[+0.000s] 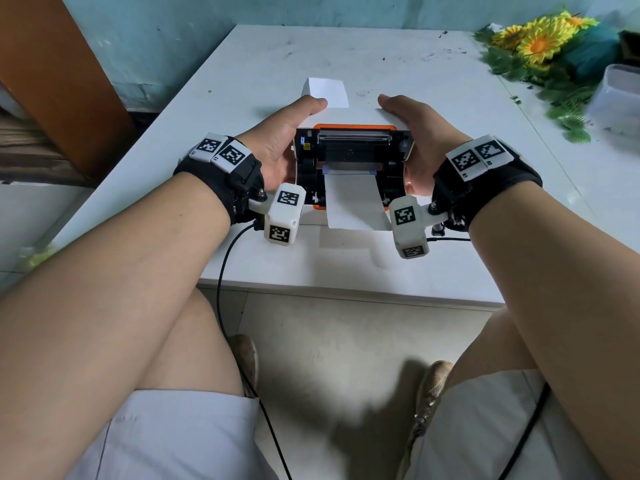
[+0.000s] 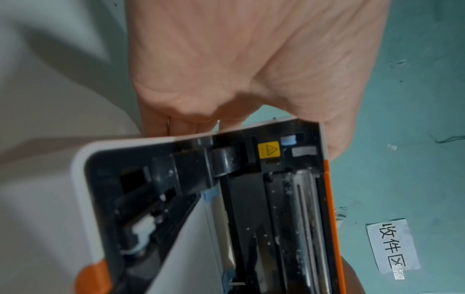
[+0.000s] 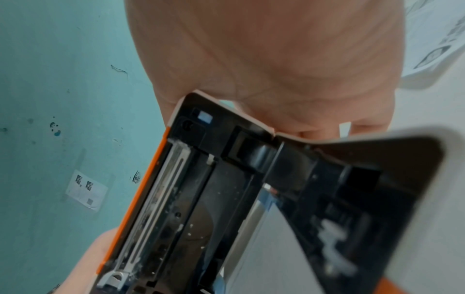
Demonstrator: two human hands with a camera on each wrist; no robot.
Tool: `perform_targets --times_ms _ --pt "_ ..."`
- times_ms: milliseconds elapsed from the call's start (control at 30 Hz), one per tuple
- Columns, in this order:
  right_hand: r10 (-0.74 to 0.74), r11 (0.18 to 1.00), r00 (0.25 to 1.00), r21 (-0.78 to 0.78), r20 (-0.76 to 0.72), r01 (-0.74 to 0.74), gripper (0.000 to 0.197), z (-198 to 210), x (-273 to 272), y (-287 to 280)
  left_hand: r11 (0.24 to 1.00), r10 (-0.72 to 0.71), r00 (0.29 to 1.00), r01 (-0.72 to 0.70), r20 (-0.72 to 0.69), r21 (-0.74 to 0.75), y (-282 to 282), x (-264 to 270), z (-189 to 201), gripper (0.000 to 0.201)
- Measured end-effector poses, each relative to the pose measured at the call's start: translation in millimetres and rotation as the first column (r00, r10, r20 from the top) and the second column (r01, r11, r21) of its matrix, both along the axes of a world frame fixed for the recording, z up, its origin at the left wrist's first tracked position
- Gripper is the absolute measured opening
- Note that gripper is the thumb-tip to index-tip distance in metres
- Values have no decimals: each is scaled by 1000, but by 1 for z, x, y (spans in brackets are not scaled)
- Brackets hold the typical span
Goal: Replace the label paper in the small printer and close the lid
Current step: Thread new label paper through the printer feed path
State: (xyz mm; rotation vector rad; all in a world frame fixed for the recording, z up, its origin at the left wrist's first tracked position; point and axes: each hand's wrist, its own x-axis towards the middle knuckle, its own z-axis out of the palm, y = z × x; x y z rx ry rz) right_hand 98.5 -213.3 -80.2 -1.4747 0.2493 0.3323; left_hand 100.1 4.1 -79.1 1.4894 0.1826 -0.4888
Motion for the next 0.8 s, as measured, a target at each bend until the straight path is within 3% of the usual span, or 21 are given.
perform_targets --times_ms 800 --pt "-3 999 1000 -42 -21 2 39 -4 0 1 1000 29 1000 -29 3 7 0 -5 2 27"
